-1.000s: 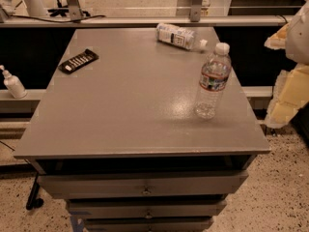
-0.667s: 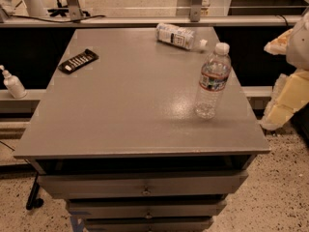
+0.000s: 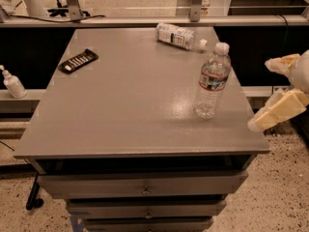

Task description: Knock water bottle over

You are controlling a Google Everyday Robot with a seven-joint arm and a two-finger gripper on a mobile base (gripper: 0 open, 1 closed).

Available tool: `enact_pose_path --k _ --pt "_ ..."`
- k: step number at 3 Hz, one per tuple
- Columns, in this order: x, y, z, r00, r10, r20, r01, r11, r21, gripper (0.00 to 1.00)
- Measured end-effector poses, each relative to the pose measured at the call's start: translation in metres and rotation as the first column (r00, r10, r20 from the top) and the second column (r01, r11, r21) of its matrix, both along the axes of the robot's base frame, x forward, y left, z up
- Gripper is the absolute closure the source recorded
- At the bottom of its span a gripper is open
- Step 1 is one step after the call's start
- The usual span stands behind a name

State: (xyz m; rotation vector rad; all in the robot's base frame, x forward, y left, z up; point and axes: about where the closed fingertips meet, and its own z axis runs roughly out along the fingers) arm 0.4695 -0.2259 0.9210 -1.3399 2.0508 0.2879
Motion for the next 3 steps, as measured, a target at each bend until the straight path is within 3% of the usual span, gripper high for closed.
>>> enact_pose_path --k 1,2,3 --pt "0.015 0.012 -0.016 0.9991 -0.012 0.040 0.004 0.981 0.195 0.00" --pt "0.028 0.038 -0.030 0.9984 -0.021 0.052 -0.002 0.916 0.402 0.00" --pt "0.033 0.079 -0.037 0.9990 0.007 0.044 -0.031 0.832 0.555 0.00"
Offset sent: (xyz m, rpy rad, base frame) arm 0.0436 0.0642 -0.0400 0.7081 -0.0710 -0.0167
